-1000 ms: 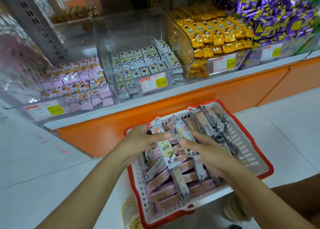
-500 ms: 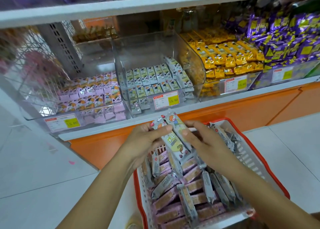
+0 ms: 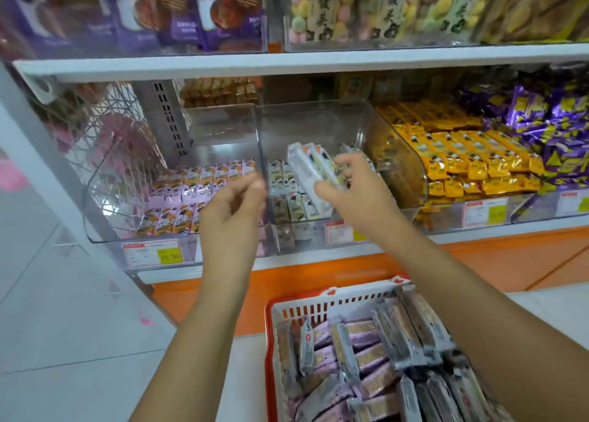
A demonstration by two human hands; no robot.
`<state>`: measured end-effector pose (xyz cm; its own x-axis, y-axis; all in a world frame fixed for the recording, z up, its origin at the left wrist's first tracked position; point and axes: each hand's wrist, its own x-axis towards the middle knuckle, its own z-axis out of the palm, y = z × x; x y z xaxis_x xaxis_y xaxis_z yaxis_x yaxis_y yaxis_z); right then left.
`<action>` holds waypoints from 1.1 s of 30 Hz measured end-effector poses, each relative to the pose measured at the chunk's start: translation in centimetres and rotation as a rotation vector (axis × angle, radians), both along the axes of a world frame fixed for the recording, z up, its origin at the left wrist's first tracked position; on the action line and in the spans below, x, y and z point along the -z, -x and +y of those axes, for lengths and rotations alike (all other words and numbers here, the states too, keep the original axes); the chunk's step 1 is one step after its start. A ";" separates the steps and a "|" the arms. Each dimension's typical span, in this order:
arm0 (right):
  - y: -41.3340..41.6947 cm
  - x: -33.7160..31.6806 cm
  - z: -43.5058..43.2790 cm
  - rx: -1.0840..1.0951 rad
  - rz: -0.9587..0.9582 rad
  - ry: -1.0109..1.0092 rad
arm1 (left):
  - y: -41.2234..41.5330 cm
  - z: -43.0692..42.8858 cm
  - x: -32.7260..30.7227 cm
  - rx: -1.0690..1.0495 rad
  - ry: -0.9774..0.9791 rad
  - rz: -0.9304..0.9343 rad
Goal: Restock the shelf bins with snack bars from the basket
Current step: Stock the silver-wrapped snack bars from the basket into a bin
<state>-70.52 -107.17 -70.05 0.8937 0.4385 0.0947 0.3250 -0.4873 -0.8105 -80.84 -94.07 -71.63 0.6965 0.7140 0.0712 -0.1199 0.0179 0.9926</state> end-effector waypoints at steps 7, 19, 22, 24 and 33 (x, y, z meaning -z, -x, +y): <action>-10.2 2.3 9.8 0.142 0.124 0.282 | -1.2 0.6 1.8 0.007 -0.416 0.232; -10.8 4.6 15.0 0.151 0.211 0.331 | -0.8 0.8 2.5 0.064 -0.396 0.213; -9.3 3.1 12.9 0.075 0.188 0.333 | 0.1 0.2 2.3 0.062 -0.435 0.188; -7.7 2.4 11.2 0.047 0.090 0.264 | 0.9 -0.3 2.3 0.040 -0.499 0.168; 3.3 6.2 -3.0 -0.173 -0.173 -0.033 | 4.9 -2.5 6.7 0.410 -0.965 0.534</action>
<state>-73.86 -110.13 -76.28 0.7744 0.5781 0.2570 0.5372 -0.3862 -0.7499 -85.78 -96.59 -78.34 0.9667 0.2399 0.0891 0.1559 -0.8280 0.5387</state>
